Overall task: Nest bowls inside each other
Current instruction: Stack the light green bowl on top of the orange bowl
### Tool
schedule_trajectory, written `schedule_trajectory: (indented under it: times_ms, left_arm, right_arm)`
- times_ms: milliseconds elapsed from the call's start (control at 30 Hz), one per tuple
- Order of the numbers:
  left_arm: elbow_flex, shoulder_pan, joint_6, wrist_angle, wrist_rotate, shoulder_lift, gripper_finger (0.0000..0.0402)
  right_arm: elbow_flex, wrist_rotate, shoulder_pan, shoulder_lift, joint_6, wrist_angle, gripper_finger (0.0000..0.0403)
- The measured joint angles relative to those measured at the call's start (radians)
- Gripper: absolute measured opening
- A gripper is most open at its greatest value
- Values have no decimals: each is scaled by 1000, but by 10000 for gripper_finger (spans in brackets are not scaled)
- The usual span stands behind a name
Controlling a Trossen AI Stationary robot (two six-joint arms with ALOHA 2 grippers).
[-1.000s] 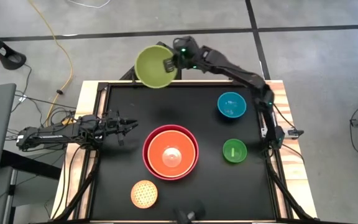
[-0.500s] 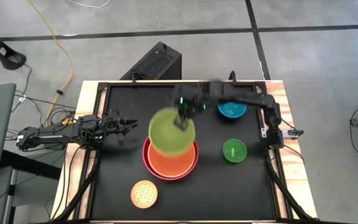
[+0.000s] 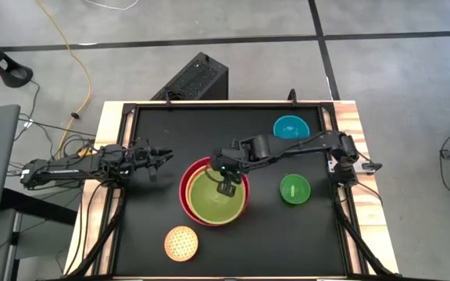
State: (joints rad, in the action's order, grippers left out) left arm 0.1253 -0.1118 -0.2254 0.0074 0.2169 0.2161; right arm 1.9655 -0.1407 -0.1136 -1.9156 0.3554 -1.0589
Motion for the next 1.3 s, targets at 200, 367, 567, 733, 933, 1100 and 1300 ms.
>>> schedule_trajectory:
  times_ms: [200,367,567,733,933,1100,1300]
  left_arm:
    - [0,0,-11,-1,-2,0,87]
    - [0,0,-10,-3,-3,0,87]
    - [0,0,-7,-4,-2,0,87]
    - [0,0,-7,-4,-1,0,87]
    - [0,0,-7,-3,-1,0,87]
    - [0,0,-7,-7,0,0,87]
    - [0,0,-7,-9,0,0,87]
  right_arm:
    - [-154,80,84,42,31,149,14]
    - [-265,140,105,56,44,268,14]
    - [-345,145,95,58,76,321,14]
    - [-380,142,95,58,111,362,16]
    - [-381,139,89,48,117,355,56]
    - [-381,139,90,48,119,358,80]
    - [-369,139,91,48,127,356,116]
